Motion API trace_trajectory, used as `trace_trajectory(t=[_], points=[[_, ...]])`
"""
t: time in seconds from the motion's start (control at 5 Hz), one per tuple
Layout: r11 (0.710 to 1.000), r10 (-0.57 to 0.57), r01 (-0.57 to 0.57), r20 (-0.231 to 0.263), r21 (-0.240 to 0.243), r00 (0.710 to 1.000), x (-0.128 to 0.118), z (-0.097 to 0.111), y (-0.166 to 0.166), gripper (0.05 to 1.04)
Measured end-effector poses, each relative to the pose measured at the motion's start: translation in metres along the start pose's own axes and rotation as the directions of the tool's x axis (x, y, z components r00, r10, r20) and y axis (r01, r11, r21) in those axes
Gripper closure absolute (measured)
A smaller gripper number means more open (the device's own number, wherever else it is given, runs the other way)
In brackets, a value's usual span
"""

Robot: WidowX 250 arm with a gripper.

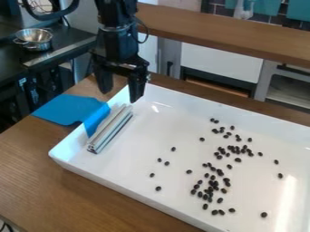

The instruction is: Sweep into pile

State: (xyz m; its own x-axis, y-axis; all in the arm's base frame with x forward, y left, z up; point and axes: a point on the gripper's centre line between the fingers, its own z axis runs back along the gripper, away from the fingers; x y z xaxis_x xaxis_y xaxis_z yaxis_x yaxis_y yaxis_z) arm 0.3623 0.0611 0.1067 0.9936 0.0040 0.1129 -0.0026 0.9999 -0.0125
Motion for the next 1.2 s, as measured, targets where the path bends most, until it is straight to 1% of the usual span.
trace_trajectory(t=[0.2,0.6,0.8,1.0,1.2], points=[[1.0,0.007,-0.007,-0.032,-0.005,0.999,-0.003,-0.012,0.0,0.085],[0.998,0.058,-0.058,0.001,0.025,0.998,-0.004,-0.026,0.005,0.085],[0.996,0.082,-0.083,0.017,0.033,0.996,-0.001,-0.038,0.007,0.085],[0.991,0.131,-0.132,0.009,0.034,0.991,-0.002,-0.052,0.015,0.085],[0.989,0.14,-0.139,-0.013,0.048,0.99,-0.001,-0.06,0.019,0.085]])
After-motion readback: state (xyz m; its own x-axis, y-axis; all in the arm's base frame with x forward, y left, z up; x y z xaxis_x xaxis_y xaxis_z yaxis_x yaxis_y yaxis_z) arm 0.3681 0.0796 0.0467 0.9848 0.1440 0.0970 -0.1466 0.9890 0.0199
